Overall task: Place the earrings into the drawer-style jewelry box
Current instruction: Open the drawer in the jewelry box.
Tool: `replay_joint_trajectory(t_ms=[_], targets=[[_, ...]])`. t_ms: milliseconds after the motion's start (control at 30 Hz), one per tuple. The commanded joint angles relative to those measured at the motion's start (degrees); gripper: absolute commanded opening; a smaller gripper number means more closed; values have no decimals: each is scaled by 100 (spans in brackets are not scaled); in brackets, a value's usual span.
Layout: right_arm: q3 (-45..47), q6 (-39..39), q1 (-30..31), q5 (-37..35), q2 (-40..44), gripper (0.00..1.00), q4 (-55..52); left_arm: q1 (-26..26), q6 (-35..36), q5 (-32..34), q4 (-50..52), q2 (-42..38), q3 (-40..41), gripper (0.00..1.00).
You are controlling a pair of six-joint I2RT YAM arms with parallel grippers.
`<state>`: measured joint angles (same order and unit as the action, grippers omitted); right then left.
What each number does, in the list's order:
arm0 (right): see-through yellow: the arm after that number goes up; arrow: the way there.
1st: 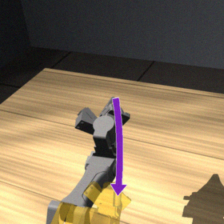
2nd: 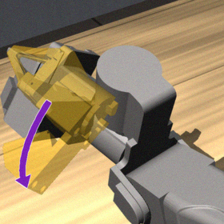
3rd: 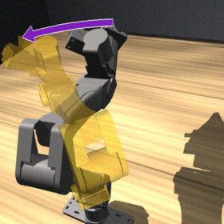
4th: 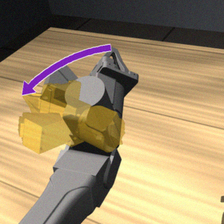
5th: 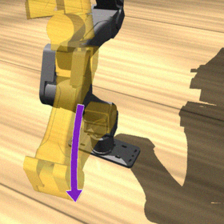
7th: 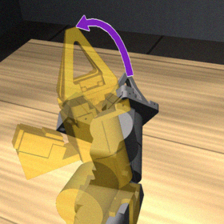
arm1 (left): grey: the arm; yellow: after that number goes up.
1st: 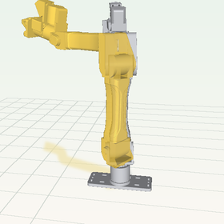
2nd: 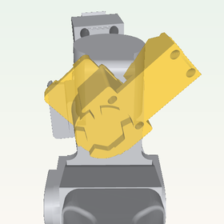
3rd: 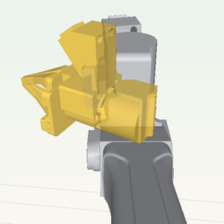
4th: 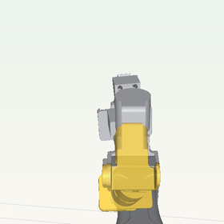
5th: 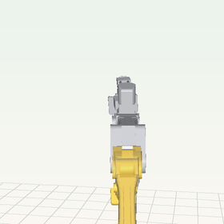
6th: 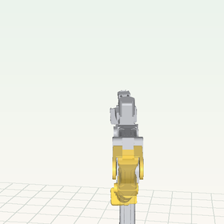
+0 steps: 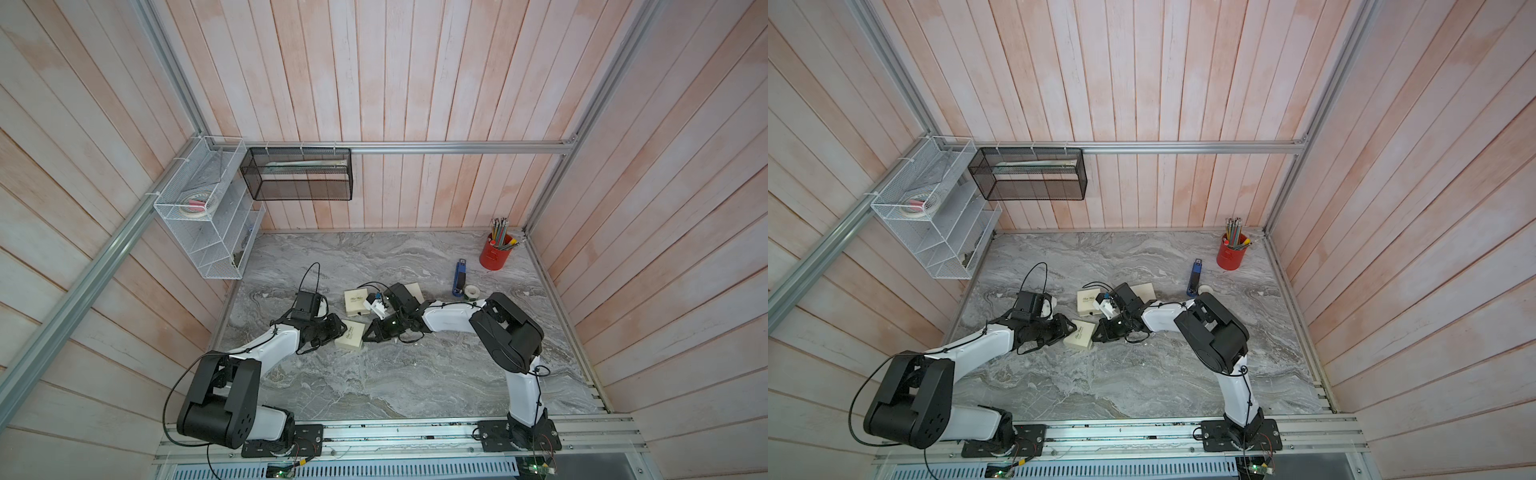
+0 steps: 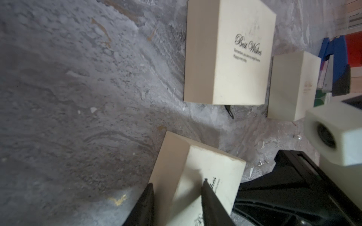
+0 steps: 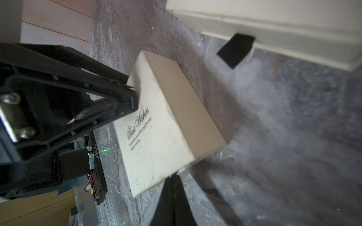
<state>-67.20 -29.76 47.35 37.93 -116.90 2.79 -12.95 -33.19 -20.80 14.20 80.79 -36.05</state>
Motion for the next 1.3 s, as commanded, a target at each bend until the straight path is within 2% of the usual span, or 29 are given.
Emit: replay_joint_trajectory(t_ms=[0,300,400,1267], targets=[[124,-105,42,-237,111,0,110,-6,102,456,417,176,-30,40],[379,-11,-7,-665,354,0,-351,-4,124,460,417,410,-16,34],[286,108,-27,-729,324,0,-718,-6,145,472,427,473,-24,33],[857,-39,-53,-1271,855,0,-1105,-1,232,630,417,491,131,33]])
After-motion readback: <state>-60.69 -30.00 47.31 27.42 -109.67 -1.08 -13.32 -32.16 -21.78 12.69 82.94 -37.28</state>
